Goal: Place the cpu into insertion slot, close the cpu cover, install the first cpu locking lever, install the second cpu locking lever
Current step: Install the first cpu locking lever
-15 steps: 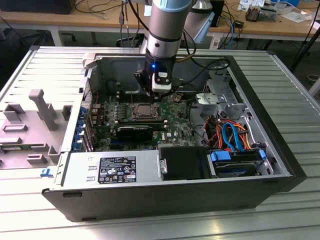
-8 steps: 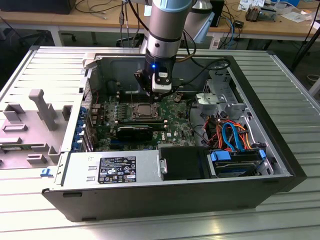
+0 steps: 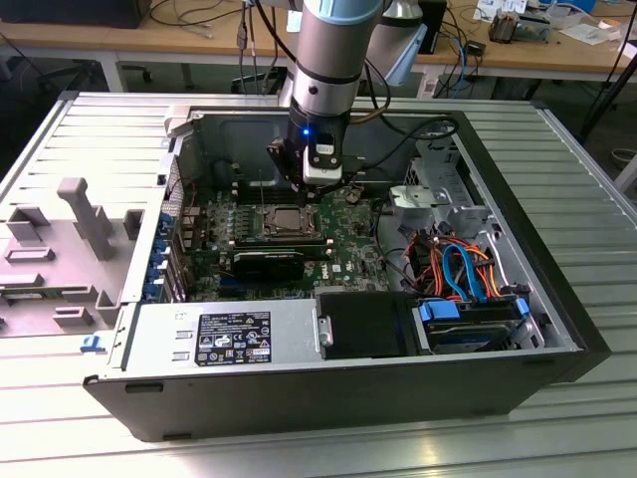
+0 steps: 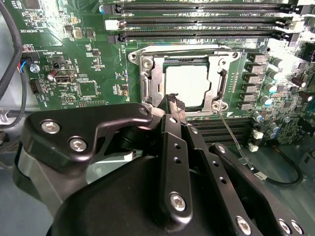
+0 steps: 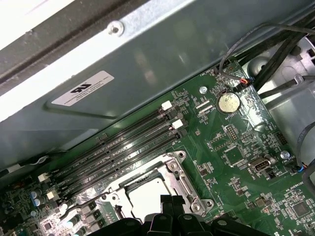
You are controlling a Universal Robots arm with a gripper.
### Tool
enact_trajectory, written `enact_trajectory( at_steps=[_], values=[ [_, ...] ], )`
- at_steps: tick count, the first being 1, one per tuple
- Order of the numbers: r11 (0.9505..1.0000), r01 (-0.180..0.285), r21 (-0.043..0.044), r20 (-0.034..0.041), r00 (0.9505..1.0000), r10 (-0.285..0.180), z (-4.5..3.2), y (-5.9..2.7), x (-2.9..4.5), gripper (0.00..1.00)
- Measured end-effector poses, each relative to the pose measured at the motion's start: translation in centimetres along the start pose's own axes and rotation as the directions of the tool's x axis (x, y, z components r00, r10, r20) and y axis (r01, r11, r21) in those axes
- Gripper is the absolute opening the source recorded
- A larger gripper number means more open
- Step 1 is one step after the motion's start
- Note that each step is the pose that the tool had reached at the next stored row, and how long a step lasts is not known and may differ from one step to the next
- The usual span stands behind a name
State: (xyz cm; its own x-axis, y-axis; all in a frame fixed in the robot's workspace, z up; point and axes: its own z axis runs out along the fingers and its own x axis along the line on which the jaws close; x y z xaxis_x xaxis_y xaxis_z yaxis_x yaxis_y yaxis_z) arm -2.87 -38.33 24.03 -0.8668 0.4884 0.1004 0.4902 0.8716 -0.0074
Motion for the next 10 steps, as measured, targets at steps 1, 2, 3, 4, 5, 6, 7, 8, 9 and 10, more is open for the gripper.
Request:
enact_trajectory(
  at_steps=[1,2,3,4,5,6,7,8,9,10],
  values=[
    [1.0,0.001,-0.0002,-0.0001,1.0,-0.001,0.0,0.0,0.0,0.11],
    [1.0,0.001,-0.0003,-0.0002,1.0,-0.001,0.0,-0.01,0.0,0.11],
    [1.0,0.001,-0.0004,-0.0003,1.0,-0.001,0.0,-0.01,-0.01,0.11],
    [1.0,0.002,-0.0007,-0.0004,1.0,-0.002,0.0,-0.02,-0.01,0.11],
    [1.0,0.002,-0.0008,-0.0005,1.0,-0.002,0.0,-0.02,-0.01,0.11],
    [1.0,0.003,-0.0009,-0.0007,1.0,-0.003,0.0,-0.02,-0.01,0.11],
    [1.0,0.003,-0.0011,-0.0007,1.0,-0.003,0.0,-0.03,-0.02,0.11],
    [1.0,0.004,-0.0014,-0.001,1.0,-0.004,0.0,-0.04,-0.02,0.11],
    [1.0,0.004,-0.0016,-0.0011,1.0,-0.004,0.0,-0.04,-0.02,0.11],
    [1.0,0.005,-0.0018,-0.0012,1.0,-0.005,0.0,-0.04,-0.03,0.11]
  ],
)
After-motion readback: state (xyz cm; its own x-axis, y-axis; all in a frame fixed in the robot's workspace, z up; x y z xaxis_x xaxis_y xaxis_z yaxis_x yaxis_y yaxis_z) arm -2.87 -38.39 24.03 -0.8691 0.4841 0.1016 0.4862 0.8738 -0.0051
